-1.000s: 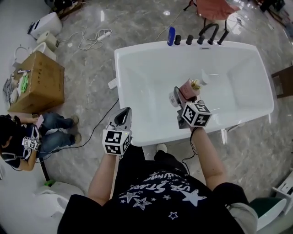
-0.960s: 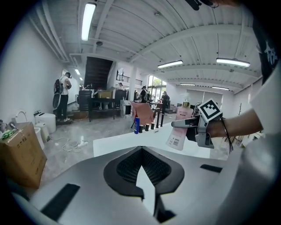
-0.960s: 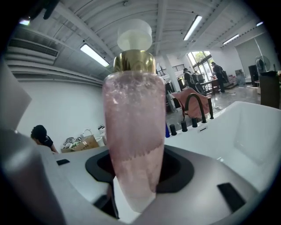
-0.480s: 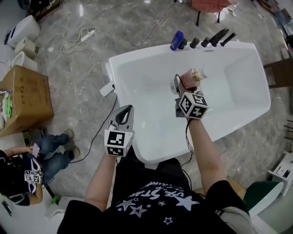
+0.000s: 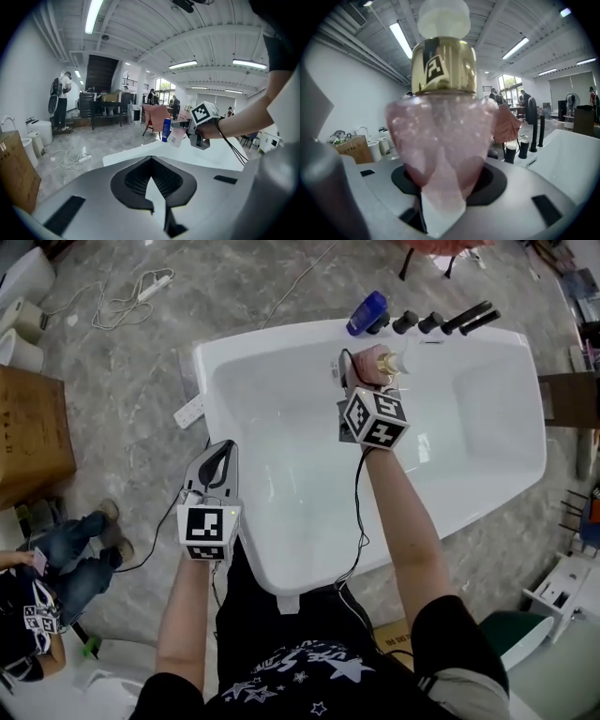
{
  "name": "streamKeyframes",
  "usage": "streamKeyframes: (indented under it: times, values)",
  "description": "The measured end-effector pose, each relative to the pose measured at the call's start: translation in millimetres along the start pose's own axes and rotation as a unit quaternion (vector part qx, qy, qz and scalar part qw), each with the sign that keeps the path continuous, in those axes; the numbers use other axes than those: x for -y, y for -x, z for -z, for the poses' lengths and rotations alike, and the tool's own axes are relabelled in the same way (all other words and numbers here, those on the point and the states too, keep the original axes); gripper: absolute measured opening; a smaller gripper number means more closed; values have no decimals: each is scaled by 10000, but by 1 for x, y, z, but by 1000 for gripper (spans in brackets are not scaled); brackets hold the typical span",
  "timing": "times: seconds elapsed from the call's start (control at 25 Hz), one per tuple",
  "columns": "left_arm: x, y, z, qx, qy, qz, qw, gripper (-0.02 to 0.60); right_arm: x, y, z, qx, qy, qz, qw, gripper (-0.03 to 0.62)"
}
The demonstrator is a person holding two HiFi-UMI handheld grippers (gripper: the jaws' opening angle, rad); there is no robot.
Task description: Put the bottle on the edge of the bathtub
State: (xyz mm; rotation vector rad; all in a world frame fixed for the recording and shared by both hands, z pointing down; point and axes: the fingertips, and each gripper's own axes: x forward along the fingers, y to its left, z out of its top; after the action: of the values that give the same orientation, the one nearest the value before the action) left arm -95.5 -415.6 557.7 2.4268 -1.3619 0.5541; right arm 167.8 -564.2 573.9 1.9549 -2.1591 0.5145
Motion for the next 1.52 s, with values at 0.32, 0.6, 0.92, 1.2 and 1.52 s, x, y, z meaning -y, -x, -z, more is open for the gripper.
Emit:
streamKeyframes:
  times: [0.32, 0.6, 0.92, 1.2, 1.52]
  values:
    - [-25, -50, -3, 210, 177, -27, 9996, 15, 7, -71, -7, 206, 283, 157, 9993, 225]
    - [-37, -67, 9, 168, 409, -83, 9990, 15, 17, -114, 6, 25, 484, 485, 9976, 225]
    - [-40, -74, 32, -25, 704, -89, 9975, 15, 22, -144, 14, -184, 509, 582, 9968, 225]
    - [-43, -87, 33, -16, 685, -26, 9976, 15, 26, -162, 19, -206, 461, 656, 9966, 224]
    - [-32, -93, 37, -86, 704, 71, 9975, 15, 29, -172, 15, -70, 376, 707, 9968, 224]
